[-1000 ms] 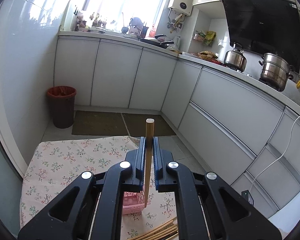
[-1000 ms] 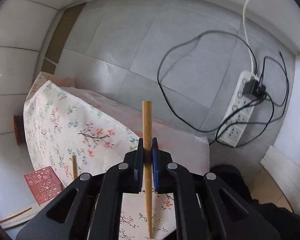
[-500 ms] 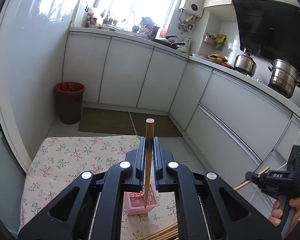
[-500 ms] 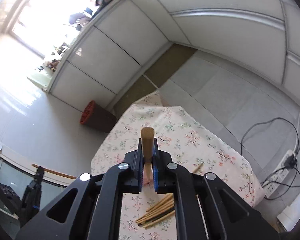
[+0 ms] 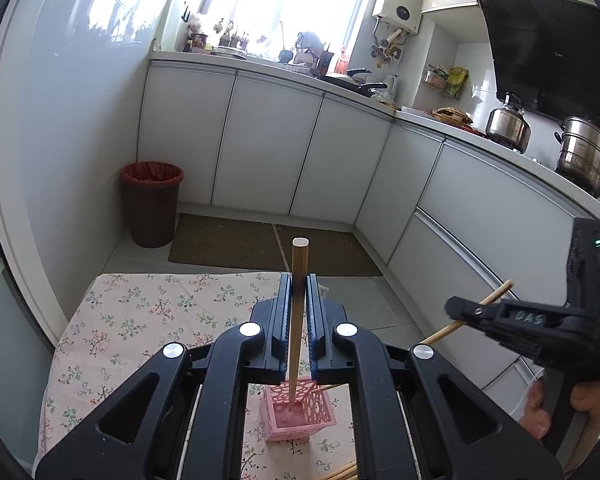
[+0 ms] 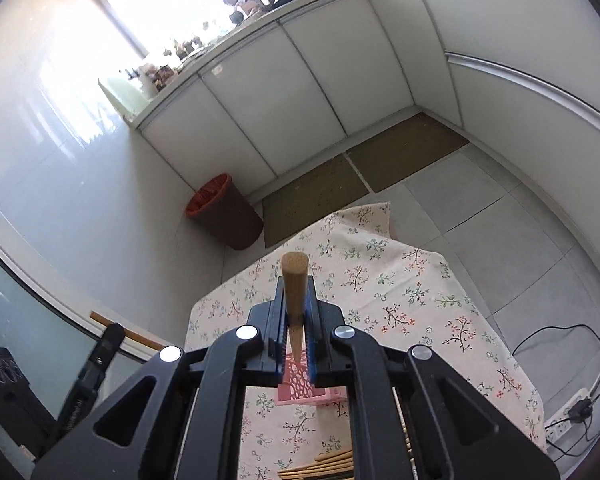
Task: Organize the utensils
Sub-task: 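Carry both chopsticks upright over the pink holder and release them inside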
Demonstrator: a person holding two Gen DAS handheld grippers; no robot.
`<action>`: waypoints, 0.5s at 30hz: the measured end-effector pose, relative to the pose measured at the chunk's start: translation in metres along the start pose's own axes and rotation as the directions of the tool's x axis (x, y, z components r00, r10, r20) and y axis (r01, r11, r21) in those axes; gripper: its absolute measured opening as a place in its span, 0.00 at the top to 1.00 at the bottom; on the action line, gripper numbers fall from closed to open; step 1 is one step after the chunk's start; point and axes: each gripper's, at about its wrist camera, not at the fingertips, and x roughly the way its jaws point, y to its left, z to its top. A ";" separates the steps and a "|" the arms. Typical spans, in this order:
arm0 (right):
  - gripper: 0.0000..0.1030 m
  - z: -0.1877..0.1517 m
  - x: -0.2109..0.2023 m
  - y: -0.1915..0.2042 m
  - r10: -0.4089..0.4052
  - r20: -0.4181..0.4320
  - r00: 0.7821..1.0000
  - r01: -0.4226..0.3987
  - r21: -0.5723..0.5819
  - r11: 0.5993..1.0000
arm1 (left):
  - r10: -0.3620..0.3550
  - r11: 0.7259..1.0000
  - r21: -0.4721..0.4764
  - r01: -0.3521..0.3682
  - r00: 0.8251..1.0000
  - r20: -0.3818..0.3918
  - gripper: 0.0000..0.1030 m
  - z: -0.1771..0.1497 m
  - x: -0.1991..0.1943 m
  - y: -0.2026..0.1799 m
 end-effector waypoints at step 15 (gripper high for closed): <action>0.58 -0.047 -0.020 -0.021 -0.061 0.048 0.997 0.064 -0.050 0.997 | 0.013 1.000 0.008 -0.013 1.000 -0.004 0.92 -0.005 0.016 -0.004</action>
